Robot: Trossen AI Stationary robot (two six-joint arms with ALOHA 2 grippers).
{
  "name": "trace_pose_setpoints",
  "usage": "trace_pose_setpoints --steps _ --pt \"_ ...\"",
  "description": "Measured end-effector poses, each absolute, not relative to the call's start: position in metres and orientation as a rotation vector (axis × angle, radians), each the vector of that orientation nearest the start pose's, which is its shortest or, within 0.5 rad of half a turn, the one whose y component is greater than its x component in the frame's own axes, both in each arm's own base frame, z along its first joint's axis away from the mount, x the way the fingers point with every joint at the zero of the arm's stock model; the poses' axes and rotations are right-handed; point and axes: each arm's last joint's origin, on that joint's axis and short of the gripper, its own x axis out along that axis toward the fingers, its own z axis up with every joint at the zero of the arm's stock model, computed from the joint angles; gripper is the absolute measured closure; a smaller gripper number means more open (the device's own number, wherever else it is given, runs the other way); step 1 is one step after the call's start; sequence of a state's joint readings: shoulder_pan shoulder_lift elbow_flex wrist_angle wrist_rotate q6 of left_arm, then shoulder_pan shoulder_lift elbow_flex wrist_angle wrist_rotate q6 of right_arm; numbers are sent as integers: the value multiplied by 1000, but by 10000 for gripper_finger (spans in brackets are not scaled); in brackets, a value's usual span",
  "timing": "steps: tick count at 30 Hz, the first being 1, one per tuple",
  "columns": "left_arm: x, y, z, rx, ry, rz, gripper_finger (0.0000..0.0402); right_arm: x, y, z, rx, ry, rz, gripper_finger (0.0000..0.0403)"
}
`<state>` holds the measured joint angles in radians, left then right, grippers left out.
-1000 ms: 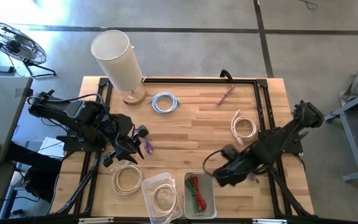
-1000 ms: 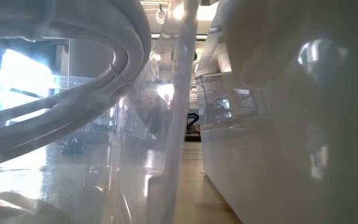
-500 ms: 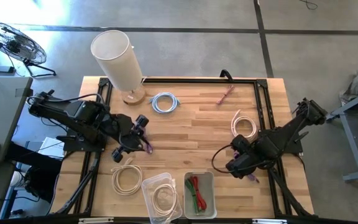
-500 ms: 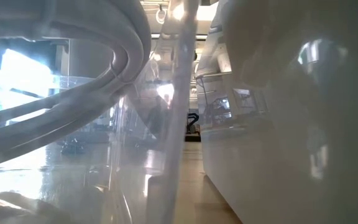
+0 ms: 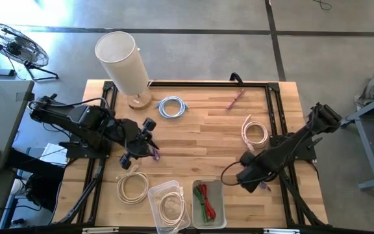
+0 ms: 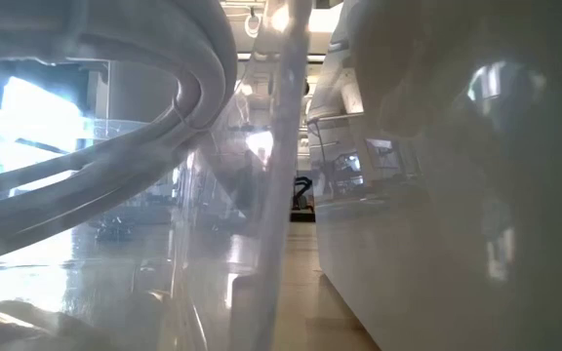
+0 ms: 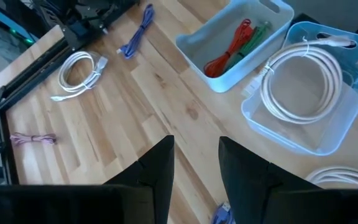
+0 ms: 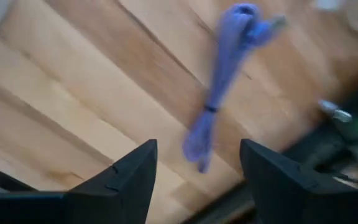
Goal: Pick & Place USB Port
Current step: Put the right purple USB cable into the white bin
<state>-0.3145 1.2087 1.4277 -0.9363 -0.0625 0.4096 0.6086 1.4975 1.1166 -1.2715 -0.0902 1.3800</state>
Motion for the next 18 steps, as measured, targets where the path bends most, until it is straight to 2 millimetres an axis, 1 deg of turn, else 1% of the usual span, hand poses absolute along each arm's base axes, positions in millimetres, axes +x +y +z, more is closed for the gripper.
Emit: trace_pose_setpoints --steps 2,6,9,12,18 --pt "215 -68 399 525 650 -384 280 197 139 223 605 1604 -628 181" --pt "215 -68 399 504 654 -371 280 191 133 200 628 1661 -643 182" --pt "217 -67 397 493 673 -305 280 188 130 185 658 1676 -630 181" --pt "217 -66 396 499 690 -261 280 188 129 174 681 1659 -604 183" --pt "217 -65 397 504 686 -256 280 183 127 156 707 1652 -573 186"
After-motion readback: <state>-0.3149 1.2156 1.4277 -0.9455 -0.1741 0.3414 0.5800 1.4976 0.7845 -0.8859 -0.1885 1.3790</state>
